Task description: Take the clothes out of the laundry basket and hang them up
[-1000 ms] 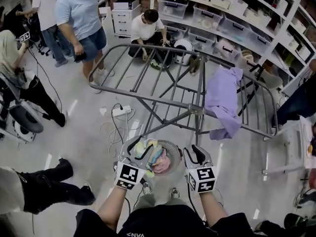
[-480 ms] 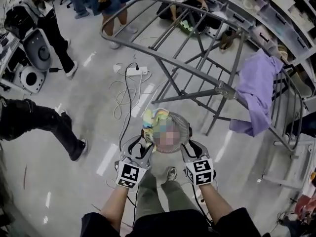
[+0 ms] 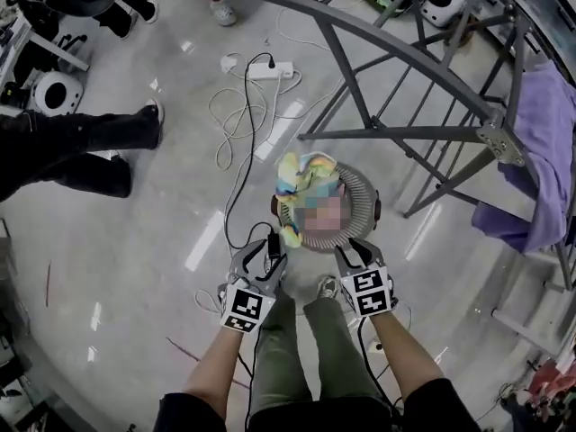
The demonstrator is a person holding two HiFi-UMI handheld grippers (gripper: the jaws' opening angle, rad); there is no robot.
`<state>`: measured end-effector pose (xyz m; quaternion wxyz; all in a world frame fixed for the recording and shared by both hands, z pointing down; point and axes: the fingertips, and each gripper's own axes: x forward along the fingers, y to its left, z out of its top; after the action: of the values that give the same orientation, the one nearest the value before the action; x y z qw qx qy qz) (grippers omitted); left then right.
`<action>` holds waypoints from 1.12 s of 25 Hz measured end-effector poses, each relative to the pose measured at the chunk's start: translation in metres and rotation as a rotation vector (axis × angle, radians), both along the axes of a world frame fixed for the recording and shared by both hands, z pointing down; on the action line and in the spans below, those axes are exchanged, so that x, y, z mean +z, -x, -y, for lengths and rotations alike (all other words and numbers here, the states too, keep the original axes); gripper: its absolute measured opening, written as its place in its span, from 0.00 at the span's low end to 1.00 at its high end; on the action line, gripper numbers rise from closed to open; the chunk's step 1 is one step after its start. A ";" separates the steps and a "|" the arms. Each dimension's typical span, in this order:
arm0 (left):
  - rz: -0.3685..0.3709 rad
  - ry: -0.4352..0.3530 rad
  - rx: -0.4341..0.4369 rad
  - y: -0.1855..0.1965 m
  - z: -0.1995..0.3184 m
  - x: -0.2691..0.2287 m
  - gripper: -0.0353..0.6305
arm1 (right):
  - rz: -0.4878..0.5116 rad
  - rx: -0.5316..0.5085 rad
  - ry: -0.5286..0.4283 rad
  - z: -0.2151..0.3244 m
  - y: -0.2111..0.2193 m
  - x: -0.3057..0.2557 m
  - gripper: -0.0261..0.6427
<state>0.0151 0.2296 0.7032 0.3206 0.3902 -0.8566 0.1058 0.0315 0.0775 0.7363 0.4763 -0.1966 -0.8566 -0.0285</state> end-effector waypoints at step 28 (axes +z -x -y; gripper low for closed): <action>-0.283 0.153 0.225 0.004 -0.010 0.233 0.32 | -0.378 0.153 0.208 -0.065 0.021 0.267 0.22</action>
<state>0.0113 0.2397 0.9357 0.4528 0.4690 -0.7433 0.1498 0.0108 0.1424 1.0028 0.6063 -0.1809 -0.7628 0.1337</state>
